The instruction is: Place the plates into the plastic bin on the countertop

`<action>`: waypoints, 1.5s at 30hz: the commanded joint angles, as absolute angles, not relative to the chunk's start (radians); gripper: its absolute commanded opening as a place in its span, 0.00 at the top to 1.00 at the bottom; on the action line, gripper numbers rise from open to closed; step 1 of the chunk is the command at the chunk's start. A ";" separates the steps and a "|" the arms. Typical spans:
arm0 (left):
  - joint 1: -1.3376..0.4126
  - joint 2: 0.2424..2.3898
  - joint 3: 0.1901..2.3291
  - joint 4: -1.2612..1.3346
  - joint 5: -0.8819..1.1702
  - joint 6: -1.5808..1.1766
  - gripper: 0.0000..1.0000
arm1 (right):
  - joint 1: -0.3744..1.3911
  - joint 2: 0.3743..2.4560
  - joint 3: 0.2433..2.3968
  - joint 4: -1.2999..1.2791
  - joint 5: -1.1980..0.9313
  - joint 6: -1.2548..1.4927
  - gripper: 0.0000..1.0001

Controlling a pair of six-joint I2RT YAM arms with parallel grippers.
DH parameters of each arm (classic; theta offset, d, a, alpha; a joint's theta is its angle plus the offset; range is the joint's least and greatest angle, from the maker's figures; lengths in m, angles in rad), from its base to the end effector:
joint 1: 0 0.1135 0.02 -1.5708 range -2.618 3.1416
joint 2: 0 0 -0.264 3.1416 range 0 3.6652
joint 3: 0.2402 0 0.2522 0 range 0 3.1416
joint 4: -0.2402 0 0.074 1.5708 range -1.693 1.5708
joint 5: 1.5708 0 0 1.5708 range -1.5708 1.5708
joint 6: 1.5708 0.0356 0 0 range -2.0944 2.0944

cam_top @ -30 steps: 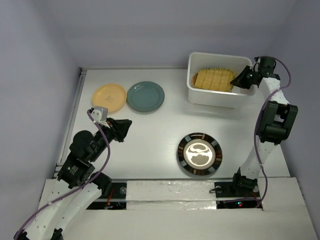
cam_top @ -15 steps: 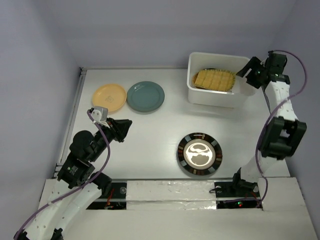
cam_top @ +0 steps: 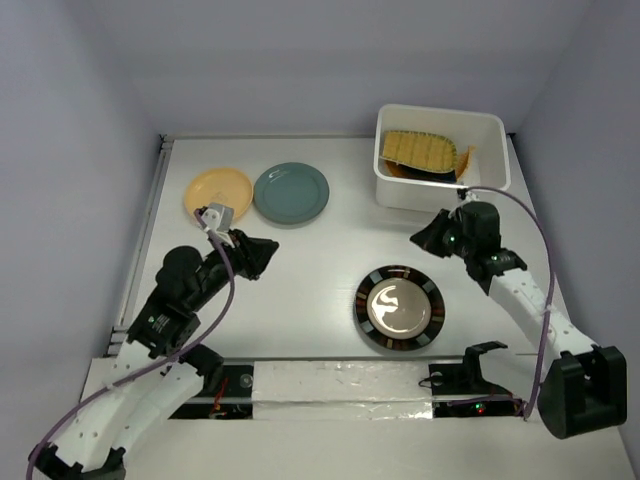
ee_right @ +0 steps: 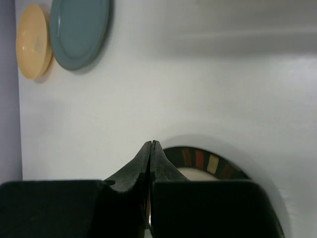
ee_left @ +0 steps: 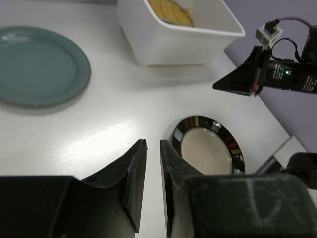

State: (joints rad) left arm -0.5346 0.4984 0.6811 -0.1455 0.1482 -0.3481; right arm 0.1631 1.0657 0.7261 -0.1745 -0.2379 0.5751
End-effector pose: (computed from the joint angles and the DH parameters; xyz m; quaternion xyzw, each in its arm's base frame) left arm 0.1068 -0.0693 0.3473 0.1175 0.6840 -0.3532 0.6274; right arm 0.2332 0.0469 0.2661 0.1169 0.8516 0.2762 0.4299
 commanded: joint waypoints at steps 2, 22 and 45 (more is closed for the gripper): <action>-0.537 0.607 0.634 -0.042 0.300 -0.483 0.85 | 0.213 0.922 0.672 -0.051 -0.230 0.641 1.00; -0.911 1.498 0.545 0.647 0.241 -0.785 0.48 | 0.232 0.583 0.489 0.006 -0.409 0.586 0.92; -0.775 1.322 0.477 0.783 0.253 -0.821 1.00 | 0.232 0.508 0.426 -0.064 -0.345 0.549 0.16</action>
State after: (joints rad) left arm -0.8345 1.5143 0.4637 0.7895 0.2810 -0.8814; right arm 0.2241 0.5278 0.3729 -0.0353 -0.4057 0.5884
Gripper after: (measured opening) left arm 0.057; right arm 0.817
